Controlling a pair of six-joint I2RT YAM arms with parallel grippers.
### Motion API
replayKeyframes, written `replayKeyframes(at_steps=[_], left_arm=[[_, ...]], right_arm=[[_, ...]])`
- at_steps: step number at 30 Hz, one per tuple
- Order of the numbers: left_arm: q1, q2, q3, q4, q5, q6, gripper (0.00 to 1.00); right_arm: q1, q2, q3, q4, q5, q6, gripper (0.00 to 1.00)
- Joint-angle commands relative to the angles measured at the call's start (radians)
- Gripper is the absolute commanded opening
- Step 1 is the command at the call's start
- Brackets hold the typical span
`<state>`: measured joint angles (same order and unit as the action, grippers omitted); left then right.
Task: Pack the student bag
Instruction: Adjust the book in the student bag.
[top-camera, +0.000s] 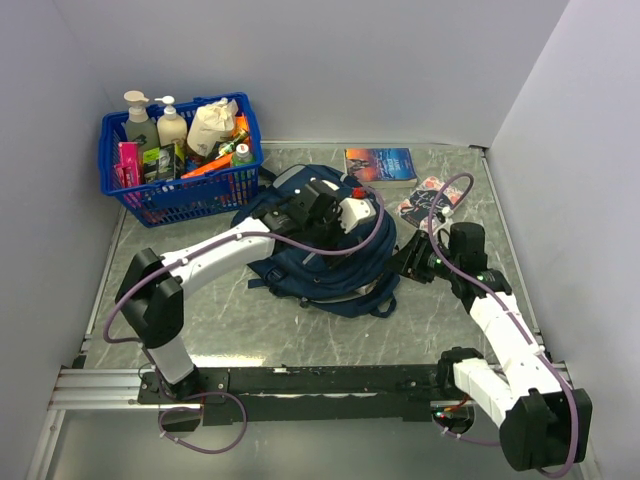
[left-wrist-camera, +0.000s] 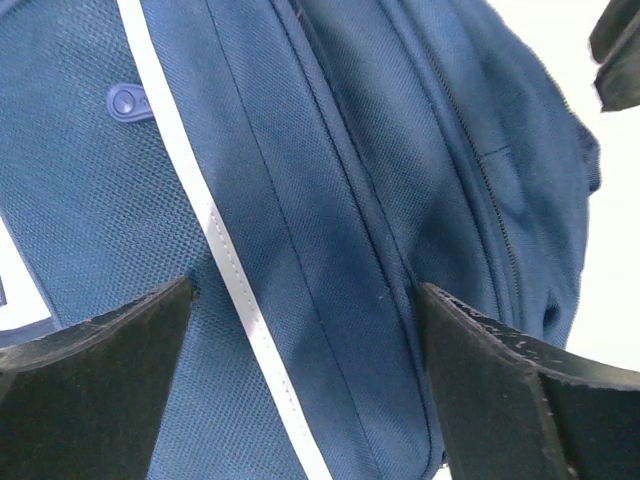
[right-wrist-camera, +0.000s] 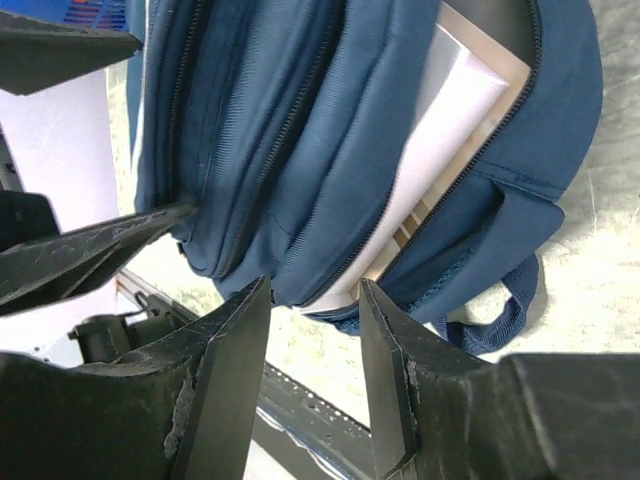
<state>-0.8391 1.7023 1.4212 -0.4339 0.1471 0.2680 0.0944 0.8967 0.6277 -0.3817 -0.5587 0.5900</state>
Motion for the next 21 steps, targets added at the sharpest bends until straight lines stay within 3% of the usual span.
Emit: replayKeyframes(at_steps=[1,3,4,5,6,9,16,21], left_arm=[[-0.003,0.0,-0.024,0.063,-0.109,0.043,0.89],[-0.003,-0.001,-0.025,0.061,-0.113,0.046,0.77],[-0.003,-0.001,-0.024,0.06,-0.112,0.046,0.56],[-0.002,0.002,-0.013,0.057,-0.116,0.046,0.46],[-0.002,0.003,-0.007,0.047,-0.119,0.04,0.28],[-0.003,0.003,0.028,0.028,-0.133,0.042,0.01],[0.003,-0.039,0.229,-0.104,-0.104,0.05,0.01],[0.003,-0.052,0.407,-0.302,0.028,0.079,0.01]], right_arm=[[-0.016,-0.025,-0.014,0.046,-0.013,0.017,0.47],[-0.019,-0.027,-0.019,0.049,-0.018,0.022,0.47],[-0.016,-0.027,-0.02,0.052,-0.018,0.022,0.47],[-0.019,-0.027,-0.02,0.052,-0.021,0.024,0.46],[-0.019,-0.025,-0.022,0.055,-0.018,0.025,0.46],[-0.019,-0.024,-0.034,0.07,-0.01,0.031,0.45],[-0.021,-0.021,-0.057,0.076,0.097,0.024,0.42],[-0.024,0.013,-0.066,0.185,0.088,0.054,0.49]])
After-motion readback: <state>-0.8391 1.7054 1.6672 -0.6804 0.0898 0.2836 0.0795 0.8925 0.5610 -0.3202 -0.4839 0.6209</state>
